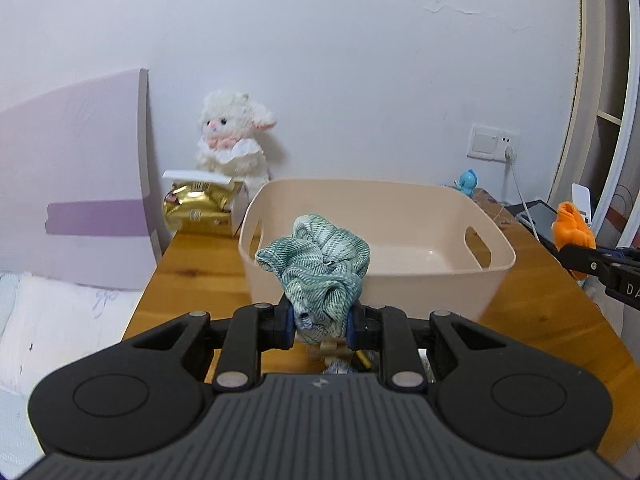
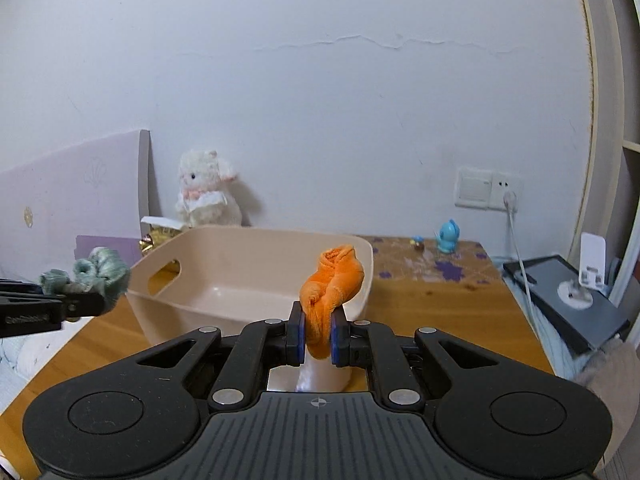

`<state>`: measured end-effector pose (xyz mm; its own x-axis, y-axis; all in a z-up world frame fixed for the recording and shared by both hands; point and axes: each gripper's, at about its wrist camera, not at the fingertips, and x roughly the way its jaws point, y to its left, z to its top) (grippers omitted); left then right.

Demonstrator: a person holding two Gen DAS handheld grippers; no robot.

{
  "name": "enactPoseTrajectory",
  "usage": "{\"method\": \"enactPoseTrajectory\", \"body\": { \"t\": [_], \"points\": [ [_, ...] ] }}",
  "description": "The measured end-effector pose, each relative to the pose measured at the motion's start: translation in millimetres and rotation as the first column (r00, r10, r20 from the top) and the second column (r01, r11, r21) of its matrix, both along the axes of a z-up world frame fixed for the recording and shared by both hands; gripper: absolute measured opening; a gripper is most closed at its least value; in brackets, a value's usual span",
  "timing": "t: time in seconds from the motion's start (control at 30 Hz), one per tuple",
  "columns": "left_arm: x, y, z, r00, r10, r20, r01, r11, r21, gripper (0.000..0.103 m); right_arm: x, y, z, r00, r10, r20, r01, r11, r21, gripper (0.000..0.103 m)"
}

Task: Organize objects
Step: 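Carry the cloth and orange toy over the beige bin and open both tools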

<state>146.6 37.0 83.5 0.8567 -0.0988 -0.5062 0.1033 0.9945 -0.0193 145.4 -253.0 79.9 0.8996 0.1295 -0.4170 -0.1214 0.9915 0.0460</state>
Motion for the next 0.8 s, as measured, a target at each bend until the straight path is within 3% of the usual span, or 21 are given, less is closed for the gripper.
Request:
{"method": "enactPoseTrajectory", "body": {
  "t": [0.4, 0.7, 0.8],
  "points": [
    [86.8, -32.3, -16.7, 0.999, -0.013, -0.052, 0.015, 0.999, 0.033, 0.025, 65.3, 21.1, 2.0, 1.0, 0.01, -0.011, -0.01, 0.998, -0.063, 0.011],
    [146.3, -33.3, -56.0, 0.985, 0.007, -0.172, 0.0, 0.999, 0.04, 0.026, 127.7, 25.4, -32.5, 0.989, -0.005, -0.15, -0.007, 0.996, -0.085, 0.012],
    [147.9, -31.8, -60.7, 0.987, 0.0, -0.164, 0.009, 0.998, 0.059, 0.034, 134.3, 27.3, -42.7, 0.983, 0.001, -0.186, -0.017, 0.996, -0.088, 0.014]
  ]
}}
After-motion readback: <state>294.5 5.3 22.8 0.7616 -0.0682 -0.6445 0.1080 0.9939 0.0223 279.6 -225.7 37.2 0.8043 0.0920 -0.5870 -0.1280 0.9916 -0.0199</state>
